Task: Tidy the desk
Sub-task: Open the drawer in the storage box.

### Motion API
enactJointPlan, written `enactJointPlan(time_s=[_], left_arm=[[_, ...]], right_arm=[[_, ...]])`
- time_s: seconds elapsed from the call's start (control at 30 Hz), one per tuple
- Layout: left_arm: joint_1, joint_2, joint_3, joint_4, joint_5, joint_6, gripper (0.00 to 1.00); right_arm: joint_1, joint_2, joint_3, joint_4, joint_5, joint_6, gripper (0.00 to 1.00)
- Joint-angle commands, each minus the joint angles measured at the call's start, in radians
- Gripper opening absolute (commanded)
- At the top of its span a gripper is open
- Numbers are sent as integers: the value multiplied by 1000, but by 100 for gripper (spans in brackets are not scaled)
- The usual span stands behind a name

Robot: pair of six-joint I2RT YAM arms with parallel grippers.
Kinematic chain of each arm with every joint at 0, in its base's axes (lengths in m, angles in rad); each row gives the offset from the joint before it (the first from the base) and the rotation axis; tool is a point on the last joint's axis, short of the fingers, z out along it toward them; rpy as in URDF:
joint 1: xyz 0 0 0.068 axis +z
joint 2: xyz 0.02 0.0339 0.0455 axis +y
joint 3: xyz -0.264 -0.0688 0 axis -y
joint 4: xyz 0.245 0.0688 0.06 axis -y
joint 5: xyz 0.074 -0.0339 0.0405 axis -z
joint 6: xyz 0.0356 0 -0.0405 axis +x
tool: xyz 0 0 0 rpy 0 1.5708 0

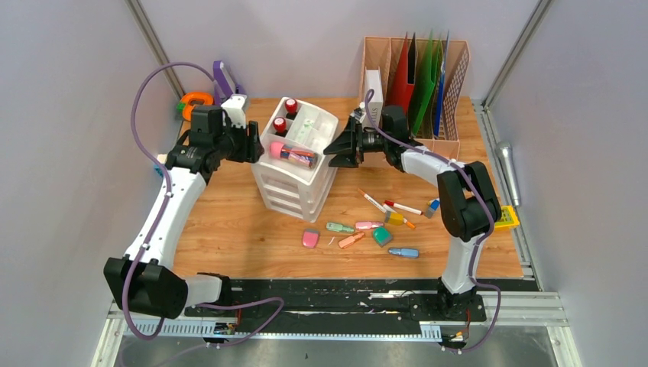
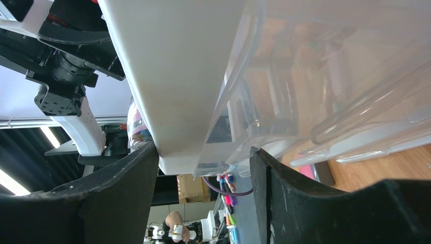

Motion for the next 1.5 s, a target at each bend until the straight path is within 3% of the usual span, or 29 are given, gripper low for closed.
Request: enactJointPlan(time_s=[0.0,0.3,0.33,0.37,0.47,0.6,1.1,1.47], left_arm=[[12,18,20,4,-23,4,61],[9,54,27,33,-7,-24,35],[8,55,30,36,-7,-24,34],[8,58,31,37,-8,-25,32],[4,60,42,39,-8,-25,24],[-1,72,59,33,-20,-23,1],[-51,98,129,-35,-187,16,0],[-53,82,143,-41,-277,35,0]], right_arm=[[-49,-4,44,93,-33,-20,40],[-58,4,6,244,-53,97,46],[-57,7,8,245,-55,-14,47],[-58,11,10,244,-57,87,47],[-57,20,8,255,-58,112,47],[-58,26,-6,300,-62,144,51],[-61,18,-111,593,-54,310,64],[-69,-3,-148,666,-57,329,75]])
